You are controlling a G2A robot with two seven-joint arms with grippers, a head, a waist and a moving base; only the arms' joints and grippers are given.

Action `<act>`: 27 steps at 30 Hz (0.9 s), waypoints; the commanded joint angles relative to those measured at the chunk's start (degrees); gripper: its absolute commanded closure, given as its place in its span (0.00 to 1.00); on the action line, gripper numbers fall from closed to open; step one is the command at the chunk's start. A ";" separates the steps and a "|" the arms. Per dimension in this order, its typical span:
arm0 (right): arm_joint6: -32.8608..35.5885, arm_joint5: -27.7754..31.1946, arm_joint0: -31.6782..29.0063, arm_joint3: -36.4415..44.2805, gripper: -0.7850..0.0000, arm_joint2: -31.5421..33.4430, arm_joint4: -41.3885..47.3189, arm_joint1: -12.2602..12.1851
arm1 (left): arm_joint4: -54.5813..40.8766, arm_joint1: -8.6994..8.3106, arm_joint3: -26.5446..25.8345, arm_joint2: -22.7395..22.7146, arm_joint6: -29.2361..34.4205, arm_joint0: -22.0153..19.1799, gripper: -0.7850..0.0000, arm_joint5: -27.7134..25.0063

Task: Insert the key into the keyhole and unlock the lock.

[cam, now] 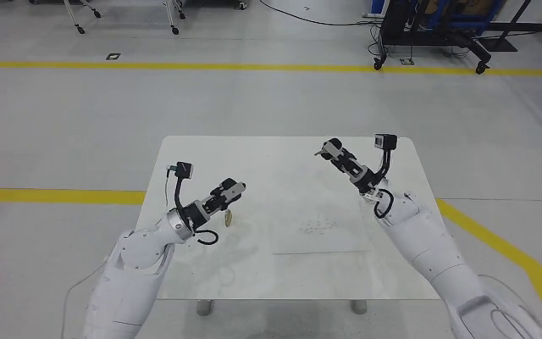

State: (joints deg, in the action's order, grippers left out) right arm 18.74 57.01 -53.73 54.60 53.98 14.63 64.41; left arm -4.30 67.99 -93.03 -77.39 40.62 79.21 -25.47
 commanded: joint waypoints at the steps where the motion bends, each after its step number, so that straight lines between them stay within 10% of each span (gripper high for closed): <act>1: 1.45 -0.32 0.91 -1.29 1.00 -0.58 0.81 0.36 | -0.06 -0.03 0.12 0.31 0.16 -0.04 0.00 -0.30; 13: 13.41 -3.31 5.42 -6.47 1.00 -5.45 11.42 3.46 | -1.10 -0.29 0.19 1.47 1.05 -0.20 0.00 -1.68; 27: 30.51 -8.45 6.68 -8.30 1.00 -9.14 26.67 7.01 | 2.08 -0.49 -0.56 3.71 0.14 0.05 0.44 -3.11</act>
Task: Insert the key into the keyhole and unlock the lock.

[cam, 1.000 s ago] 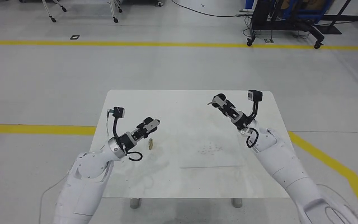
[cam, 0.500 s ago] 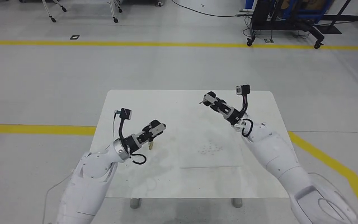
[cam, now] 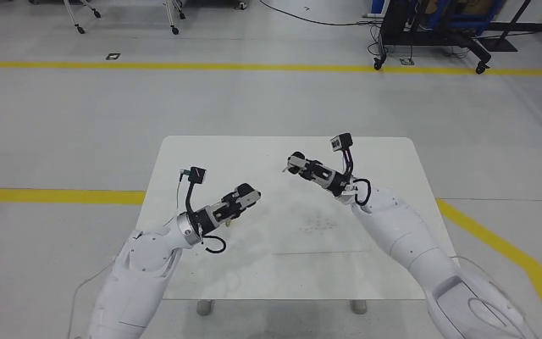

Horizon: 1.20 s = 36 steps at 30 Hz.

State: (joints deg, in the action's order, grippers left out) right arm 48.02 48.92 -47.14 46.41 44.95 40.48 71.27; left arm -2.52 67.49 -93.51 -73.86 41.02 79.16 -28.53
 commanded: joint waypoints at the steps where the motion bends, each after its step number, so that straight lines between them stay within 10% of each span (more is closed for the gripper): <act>1: 2.23 -0.59 0.23 -0.34 1.00 -0.20 1.56 0.36 | 0.78 0.00 -0.20 0.37 -0.52 0.18 0.46 -0.11; 18: 13.74 -6.41 0.97 -3.29 1.00 -3.12 11.14 5.09 | 6.14 0.02 -1.26 2.57 -6.47 0.94 0.74 3.52; 36: 13.96 -6.63 1.10 -6.09 1.00 -2.63 7.05 7.07 | 7.77 0.08 -1.57 3.78 -9.93 1.14 0.82 8.19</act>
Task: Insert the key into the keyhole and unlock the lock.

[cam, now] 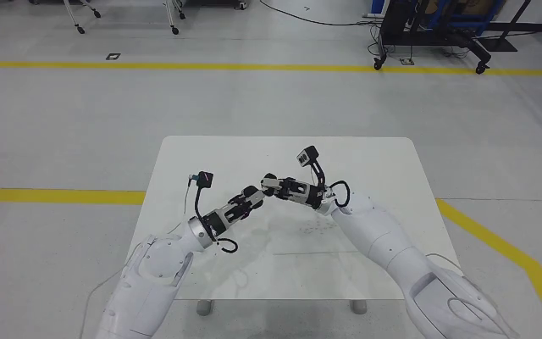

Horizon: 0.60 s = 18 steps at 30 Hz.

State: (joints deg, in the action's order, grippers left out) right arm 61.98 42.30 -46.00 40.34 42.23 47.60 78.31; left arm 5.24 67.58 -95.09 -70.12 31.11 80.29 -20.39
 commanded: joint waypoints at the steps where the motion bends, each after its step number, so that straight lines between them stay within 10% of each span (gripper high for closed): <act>1: 0.06 -0.07 -0.05 0.03 1.00 0.16 -0.33 0.07 | 0.03 -0.01 0.00 0.09 -0.06 0.01 0.82 0.08; 18: 0.14 -0.14 -0.79 0.48 1.00 2.42 -2.94 0.30 | 1.85 -0.12 -0.26 0.51 -1.23 0.11 1.00 3.11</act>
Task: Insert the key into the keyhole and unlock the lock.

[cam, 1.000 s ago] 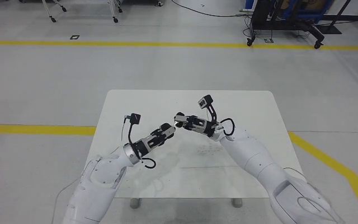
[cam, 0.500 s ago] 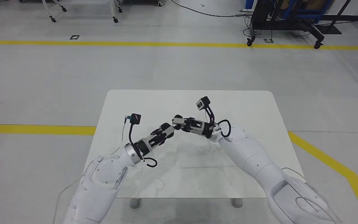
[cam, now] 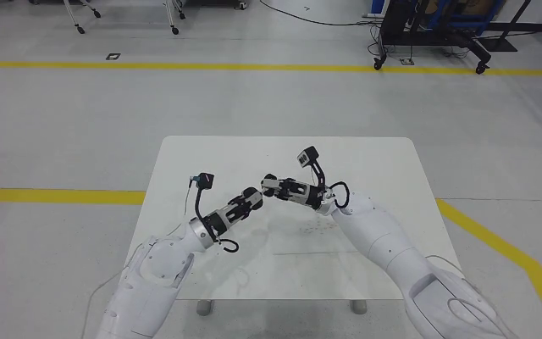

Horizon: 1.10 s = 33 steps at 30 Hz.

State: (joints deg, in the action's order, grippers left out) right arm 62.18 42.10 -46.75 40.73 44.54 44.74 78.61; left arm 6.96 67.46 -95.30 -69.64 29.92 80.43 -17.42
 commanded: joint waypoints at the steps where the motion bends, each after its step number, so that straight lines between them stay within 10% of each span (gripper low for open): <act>1: -0.09 0.09 -0.09 0.28 0.61 0.24 -0.22 0.00 | 0.18 -0.01 -0.06 0.07 -0.07 -0.03 1.00 0.28; 2: -0.19 0.19 -0.18 0.49 0.00 0.40 -0.24 0.00 | 0.19 -0.01 -0.12 0.10 -0.10 -0.05 1.00 0.33; 26: -0.54 0.22 -0.34 0.81 0.00 0.69 -0.44 -0.02 | -1.90 -0.27 -0.30 -1.40 -0.38 0.29 1.00 -2.57; 33: -3.07 3.08 3.04 2.48 0.00 4.12 -24.18 -4.51 | -4.68 -0.56 -0.83 -1.40 4.22 0.48 1.00 -3.13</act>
State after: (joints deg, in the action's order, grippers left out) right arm 58.74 45.56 -43.48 42.28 47.94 23.62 74.73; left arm 2.88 66.94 -96.13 -71.07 33.18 81.00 -20.52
